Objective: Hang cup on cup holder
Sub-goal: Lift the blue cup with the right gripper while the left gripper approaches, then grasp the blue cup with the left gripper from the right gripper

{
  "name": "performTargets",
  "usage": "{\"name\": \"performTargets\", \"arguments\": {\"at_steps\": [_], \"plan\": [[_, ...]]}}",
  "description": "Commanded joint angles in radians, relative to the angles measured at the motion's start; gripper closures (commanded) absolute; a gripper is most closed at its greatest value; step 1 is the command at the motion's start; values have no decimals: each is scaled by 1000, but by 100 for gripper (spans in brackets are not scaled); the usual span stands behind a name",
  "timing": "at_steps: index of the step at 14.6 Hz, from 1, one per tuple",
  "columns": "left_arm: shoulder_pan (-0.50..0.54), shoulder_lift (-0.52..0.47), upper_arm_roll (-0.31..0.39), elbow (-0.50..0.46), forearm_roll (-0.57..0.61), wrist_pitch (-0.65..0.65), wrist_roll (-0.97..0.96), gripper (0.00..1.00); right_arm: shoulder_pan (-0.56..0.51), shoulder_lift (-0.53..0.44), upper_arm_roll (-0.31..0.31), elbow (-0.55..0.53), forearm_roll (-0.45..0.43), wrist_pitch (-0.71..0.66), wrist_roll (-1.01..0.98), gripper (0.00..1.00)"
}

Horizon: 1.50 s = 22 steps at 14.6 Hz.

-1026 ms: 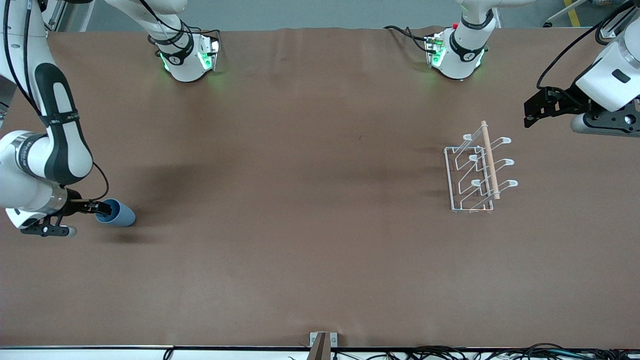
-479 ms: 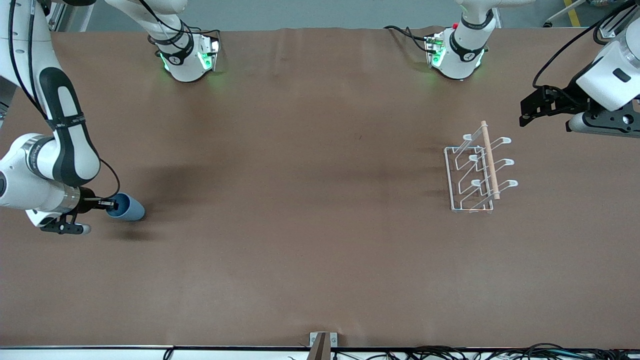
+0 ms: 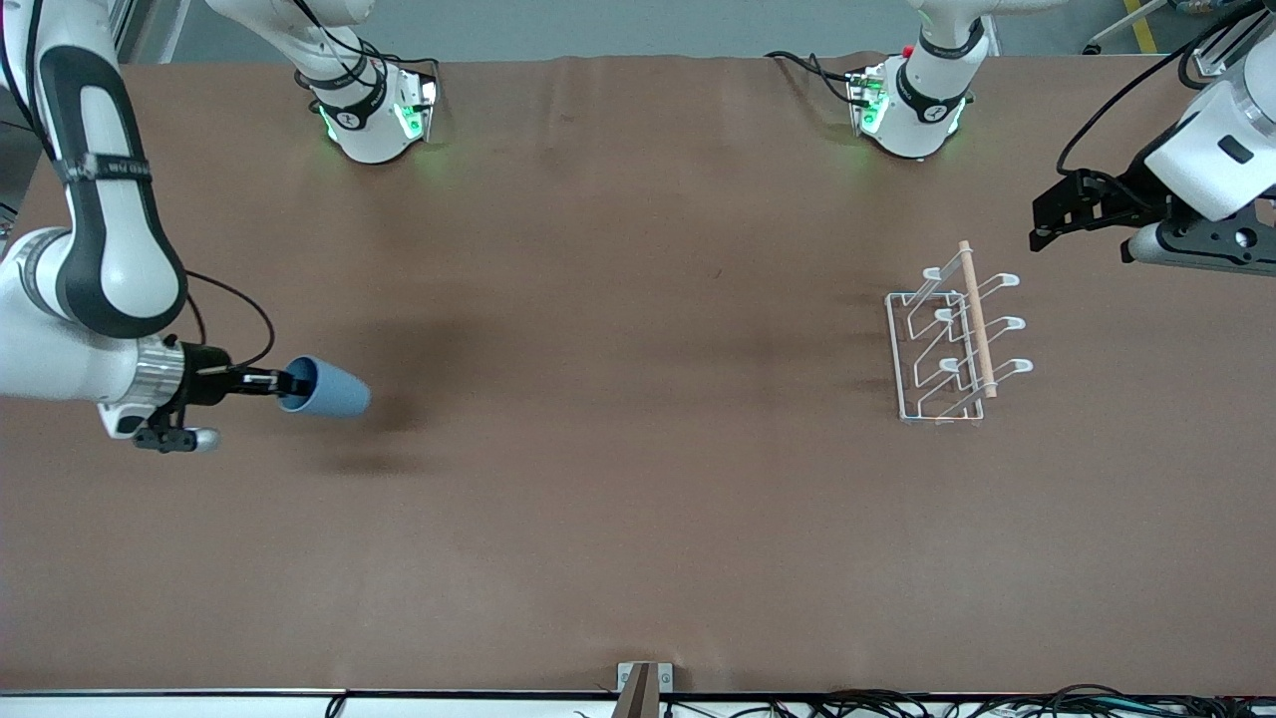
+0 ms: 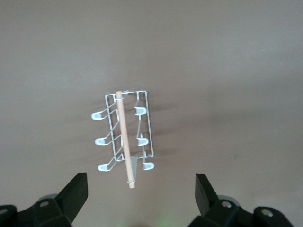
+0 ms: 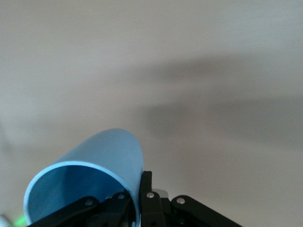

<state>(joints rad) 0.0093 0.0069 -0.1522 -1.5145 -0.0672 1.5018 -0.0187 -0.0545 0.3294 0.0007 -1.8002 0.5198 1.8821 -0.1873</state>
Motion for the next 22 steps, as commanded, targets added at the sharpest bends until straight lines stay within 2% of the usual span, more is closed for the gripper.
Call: {"name": "performTargets", "arguments": {"at_steps": [1, 5, 10, 14, 15, 18, 22], "plan": [[-8, 34, -10, 45, -26, -15, 17, 0, 67, -41, -2, -33, 178, -17, -1, 100], [-23, 44, -20, 59, -26, -15, 14, 0, 166, -49, -1, -34, 435, -20, -3, 100], [-32, 44, -23, 59, -26, -15, 14, 0, 340, -43, -4, -27, 816, -4, -11, 100], [-43, 39, -32, 59, -28, -17, 14, 0, 465, -33, -4, 21, 1000, 132, -11, 100], [-43, 38, -46, 60, -26, -17, 13, 0, 482, -15, -4, 51, 1035, 137, -12, 100], [-46, 39, -117, 77, -25, -15, 14, 0, 521, 39, -4, 137, 1071, 138, -3, 100], [-52, 45, -292, 138, -29, 21, 17, 0, 562, 85, -2, 194, 1076, 134, 0, 100]]}}
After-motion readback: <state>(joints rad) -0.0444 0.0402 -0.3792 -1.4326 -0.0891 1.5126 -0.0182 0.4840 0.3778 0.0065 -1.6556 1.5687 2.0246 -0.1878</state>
